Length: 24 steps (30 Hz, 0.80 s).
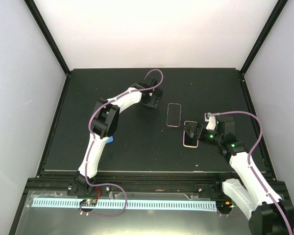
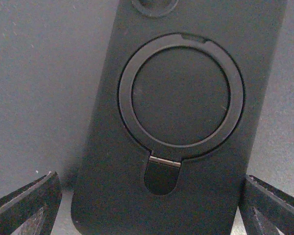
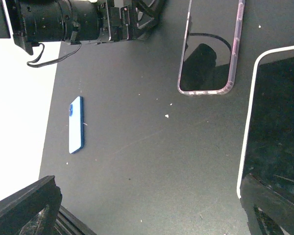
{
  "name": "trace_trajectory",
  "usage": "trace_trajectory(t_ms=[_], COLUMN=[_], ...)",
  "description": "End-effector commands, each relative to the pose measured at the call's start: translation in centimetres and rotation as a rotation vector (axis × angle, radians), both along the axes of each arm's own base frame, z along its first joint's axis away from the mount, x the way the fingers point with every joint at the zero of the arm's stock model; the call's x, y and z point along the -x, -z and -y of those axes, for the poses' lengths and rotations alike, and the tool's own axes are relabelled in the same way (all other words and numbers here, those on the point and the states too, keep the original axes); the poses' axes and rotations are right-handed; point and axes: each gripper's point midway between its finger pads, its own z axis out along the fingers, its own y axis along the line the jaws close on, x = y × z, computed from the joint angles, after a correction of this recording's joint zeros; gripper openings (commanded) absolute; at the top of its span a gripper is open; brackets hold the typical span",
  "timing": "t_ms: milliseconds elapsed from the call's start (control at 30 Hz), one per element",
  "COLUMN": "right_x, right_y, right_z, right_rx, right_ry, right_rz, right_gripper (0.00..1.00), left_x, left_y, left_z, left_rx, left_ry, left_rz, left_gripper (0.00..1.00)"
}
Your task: Put the phone into the phone case
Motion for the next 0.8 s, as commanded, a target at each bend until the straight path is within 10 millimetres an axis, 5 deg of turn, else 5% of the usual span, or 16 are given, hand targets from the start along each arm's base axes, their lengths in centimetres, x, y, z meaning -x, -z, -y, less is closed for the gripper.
trace_trajectory(t_ms=[0,400,600,767], right_x=[0.4,0.5,1.0,1.4], right_y=[-0.6,0.1,0.0,-0.5], right_z=[-0.1,-0.1,-0.3,-0.7], right_rx=[0.006,-0.006,-0.034,-0.081], right_ry=[-0.019,-0.009,-0.014,-0.022], right_rz=[0.023,-0.004,0.000,0.013], right_gripper=[1.00,1.00,1.00,1.00], left_x=[-0.9,1.2,3.6,7.9], left_y=[-0.3,0.4,-2.1,-4.6], left_z=[-0.7,-0.5,-0.1,0.6], left_rx=[-0.067,-0.043,0.043,0.228], left_ry=[0.012,0.014,0.012,0.018], left_rz=[0.025,-0.064,-0.094,-0.129], left_gripper=[0.98,0.72,0.70,0.70])
